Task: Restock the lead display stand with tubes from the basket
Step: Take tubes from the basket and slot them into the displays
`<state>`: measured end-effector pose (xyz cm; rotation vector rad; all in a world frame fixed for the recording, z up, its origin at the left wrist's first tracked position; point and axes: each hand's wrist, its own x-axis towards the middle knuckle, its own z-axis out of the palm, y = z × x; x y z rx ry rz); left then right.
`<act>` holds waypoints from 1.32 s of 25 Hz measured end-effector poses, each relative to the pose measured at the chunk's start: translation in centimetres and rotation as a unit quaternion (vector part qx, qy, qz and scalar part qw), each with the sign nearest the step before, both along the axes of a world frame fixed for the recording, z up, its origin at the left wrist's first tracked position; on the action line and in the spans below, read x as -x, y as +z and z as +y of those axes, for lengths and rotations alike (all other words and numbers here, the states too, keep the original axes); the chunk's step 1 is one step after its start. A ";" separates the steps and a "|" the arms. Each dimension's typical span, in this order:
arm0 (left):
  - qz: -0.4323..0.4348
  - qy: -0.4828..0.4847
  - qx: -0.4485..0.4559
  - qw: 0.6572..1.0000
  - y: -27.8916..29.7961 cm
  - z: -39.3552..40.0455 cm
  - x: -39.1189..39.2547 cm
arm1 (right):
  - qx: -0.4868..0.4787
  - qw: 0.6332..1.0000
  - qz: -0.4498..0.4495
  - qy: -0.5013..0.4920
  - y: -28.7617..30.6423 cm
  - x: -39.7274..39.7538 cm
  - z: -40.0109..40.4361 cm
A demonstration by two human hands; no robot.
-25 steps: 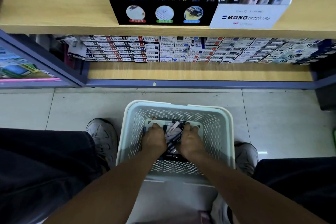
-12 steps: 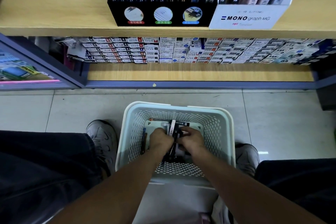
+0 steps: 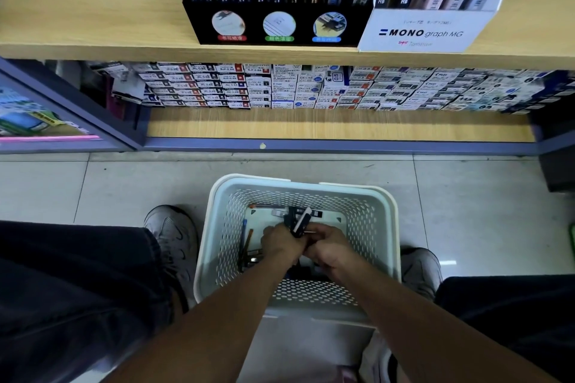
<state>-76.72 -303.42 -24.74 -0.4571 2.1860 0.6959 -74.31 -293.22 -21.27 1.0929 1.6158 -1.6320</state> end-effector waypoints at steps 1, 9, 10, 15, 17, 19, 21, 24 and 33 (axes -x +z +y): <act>0.005 -0.002 -0.007 1.000 0.3 0.0 0.0 | -0.004 1.000 0.003 0.001 -0.3 0.0 0.1; 0.025 0.063 -0.138 0.988 1.3 -1.0 0.4 | 0.011 0.999 0.042 0.000 -0.3 0.8 0.3; 0.023 0.066 -0.148 0.986 1.3 -1.1 0.4 | 0.019 0.999 0.040 0.005 -0.1 0.8 0.5; 0.023 0.020 -0.165 0.986 2.0 -1.6 0.7 | -0.014 1.000 0.004 0.020 1.7 1.5 1.6; 0.035 0.004 -0.168 0.985 2.5 -1.9 1.0 | 0.017 0.998 -0.033 0.043 2.9 1.7 1.6; 0.036 -0.016 -0.170 0.985 2.9 -2.3 1.2 | 0.054 0.997 -0.048 0.034 3.6 1.8 1.6; 0.031 -0.047 -0.173 0.983 3.5 -2.6 1.2 | 0.044 0.998 -0.028 0.017 3.6 2.2 1.6; 0.013 -0.089 -0.192 0.977 4.4 -3.1 0.9 | 0.025 0.999 0.018 0.044 3.6 2.6 1.6; 0.045 -0.320 -0.175 0.930 11.9 -3.0 2.8 | 0.058 0.987 0.105 0.106 9.8 3.5 3.9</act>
